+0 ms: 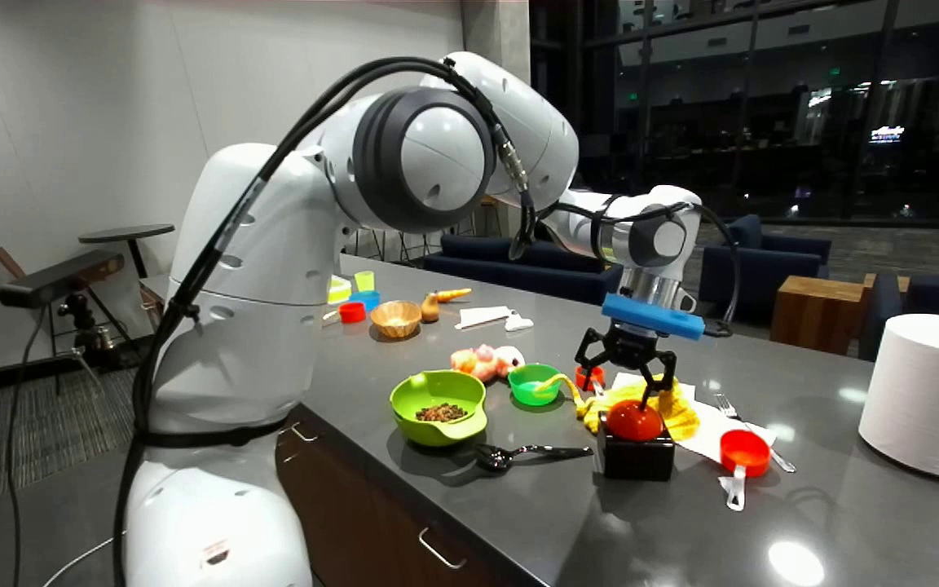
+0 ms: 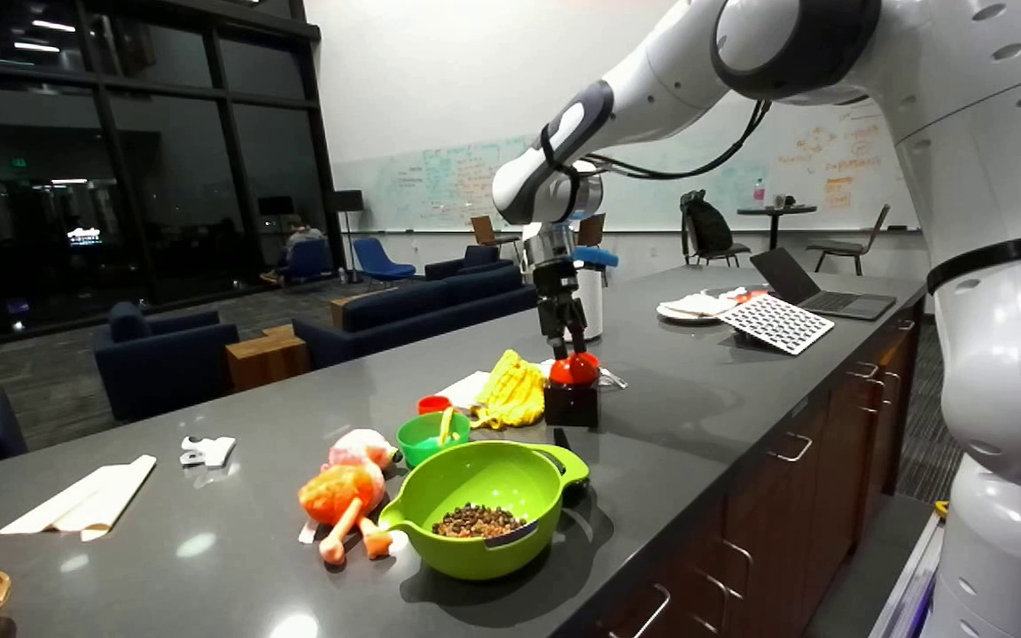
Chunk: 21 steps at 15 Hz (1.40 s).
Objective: Press the red button.
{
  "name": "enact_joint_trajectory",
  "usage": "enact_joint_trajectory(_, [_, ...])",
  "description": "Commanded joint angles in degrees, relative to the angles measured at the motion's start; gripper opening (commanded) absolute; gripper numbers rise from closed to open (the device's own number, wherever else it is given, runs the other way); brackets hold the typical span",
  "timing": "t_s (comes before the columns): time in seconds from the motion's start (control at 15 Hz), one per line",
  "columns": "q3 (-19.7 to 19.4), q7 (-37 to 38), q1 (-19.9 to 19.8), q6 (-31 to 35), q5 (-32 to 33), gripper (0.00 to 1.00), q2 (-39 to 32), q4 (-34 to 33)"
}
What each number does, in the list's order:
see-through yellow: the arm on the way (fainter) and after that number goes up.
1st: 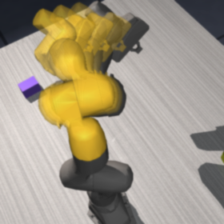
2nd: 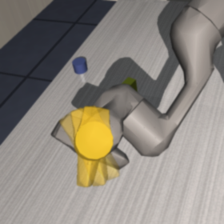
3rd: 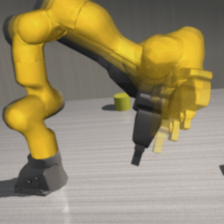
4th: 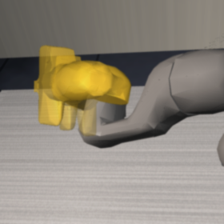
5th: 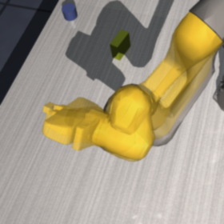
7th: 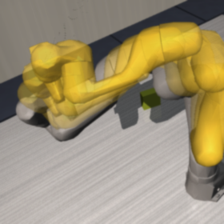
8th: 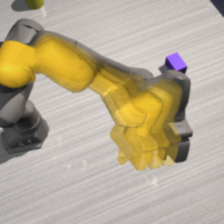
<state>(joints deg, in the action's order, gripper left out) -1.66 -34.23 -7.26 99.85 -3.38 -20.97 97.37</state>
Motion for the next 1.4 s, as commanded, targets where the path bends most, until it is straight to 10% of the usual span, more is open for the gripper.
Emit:
enact_joint_trajectory(0.0, [0.8, 1.3, 0.0, -0.8, 0.1, 1.00, -2.0, 1.0])
enact_joint_trajectory(1.33, [-3.6, 9.8, -1.7, 9.6, 7.4, 1.00, 16.4, 4.2])
